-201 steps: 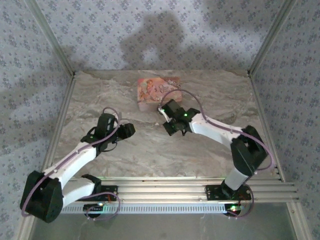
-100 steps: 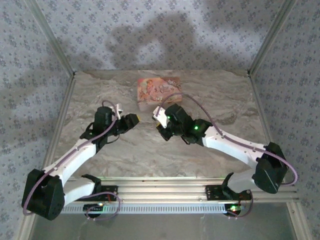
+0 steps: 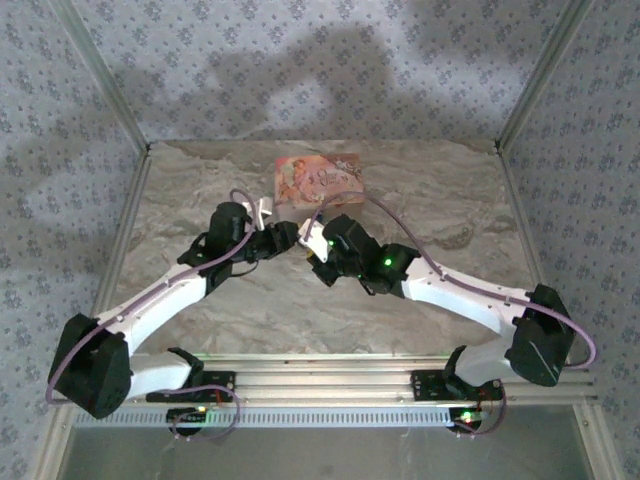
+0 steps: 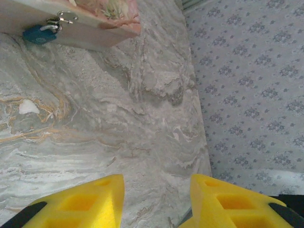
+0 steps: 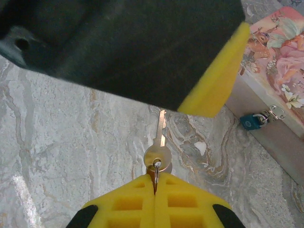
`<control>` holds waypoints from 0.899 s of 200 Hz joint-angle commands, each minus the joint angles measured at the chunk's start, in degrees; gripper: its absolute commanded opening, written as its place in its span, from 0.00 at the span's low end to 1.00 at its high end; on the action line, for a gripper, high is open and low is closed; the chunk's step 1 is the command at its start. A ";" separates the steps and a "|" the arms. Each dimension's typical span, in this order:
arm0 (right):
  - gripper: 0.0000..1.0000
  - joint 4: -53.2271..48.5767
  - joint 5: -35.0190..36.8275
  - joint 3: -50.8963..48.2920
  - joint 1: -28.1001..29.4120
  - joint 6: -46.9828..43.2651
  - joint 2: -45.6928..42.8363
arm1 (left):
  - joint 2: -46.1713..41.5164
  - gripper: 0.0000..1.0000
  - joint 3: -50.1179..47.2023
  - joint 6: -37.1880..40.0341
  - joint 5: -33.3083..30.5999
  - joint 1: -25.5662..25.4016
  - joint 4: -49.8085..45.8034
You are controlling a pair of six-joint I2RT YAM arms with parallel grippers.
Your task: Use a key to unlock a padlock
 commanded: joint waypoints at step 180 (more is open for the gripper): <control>0.32 1.37 3.68 -0.68 0.40 4.72 -0.85 | -1.02 0.00 5.60 13.36 2.62 -1.36 -2.98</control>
